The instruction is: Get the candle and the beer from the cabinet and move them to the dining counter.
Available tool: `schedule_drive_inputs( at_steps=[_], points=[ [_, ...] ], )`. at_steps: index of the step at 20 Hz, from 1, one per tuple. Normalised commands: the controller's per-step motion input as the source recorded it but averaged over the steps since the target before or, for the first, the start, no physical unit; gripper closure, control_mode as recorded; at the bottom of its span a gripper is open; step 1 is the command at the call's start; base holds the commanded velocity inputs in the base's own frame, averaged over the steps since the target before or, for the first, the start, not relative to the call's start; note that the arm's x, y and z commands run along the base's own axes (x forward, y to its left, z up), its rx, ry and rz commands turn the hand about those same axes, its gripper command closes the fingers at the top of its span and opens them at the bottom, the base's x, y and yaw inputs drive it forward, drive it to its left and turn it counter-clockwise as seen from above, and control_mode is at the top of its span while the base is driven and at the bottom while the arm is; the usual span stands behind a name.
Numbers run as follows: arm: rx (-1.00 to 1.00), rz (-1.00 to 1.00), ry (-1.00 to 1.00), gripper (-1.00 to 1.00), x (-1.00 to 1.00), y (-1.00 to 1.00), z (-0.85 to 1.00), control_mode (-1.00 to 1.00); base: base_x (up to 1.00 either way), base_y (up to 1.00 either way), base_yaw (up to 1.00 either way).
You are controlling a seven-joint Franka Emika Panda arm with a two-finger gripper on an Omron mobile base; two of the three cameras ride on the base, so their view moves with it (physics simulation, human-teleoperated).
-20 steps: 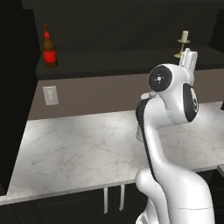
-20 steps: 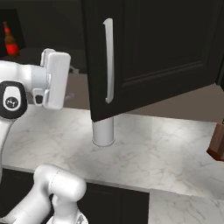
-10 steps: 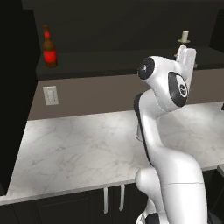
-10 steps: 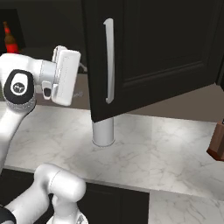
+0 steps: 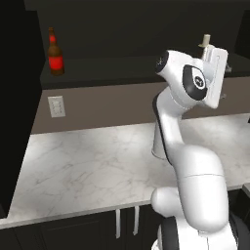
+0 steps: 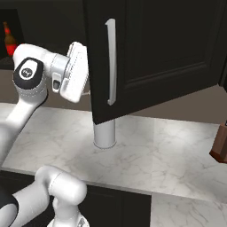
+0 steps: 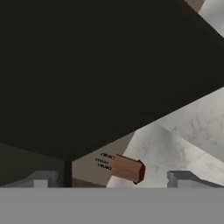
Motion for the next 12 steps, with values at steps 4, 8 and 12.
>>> schedule_drive_inputs(
  at_steps=[4,8,12],
  points=[
    [0.00,-0.30,-0.07,-1.00,0.11,-0.25,-0.17,-1.00,0.00,0.00,0.00],
    [0.00,-0.30,-0.08,-1.00,0.08,-0.27,-0.15,-1.00,0.00,0.00,0.00],
    [0.00,-0.29,-0.09,-1.00,0.01,-0.27,-0.16,-1.00,0.00,0.00,0.00]
  ],
)
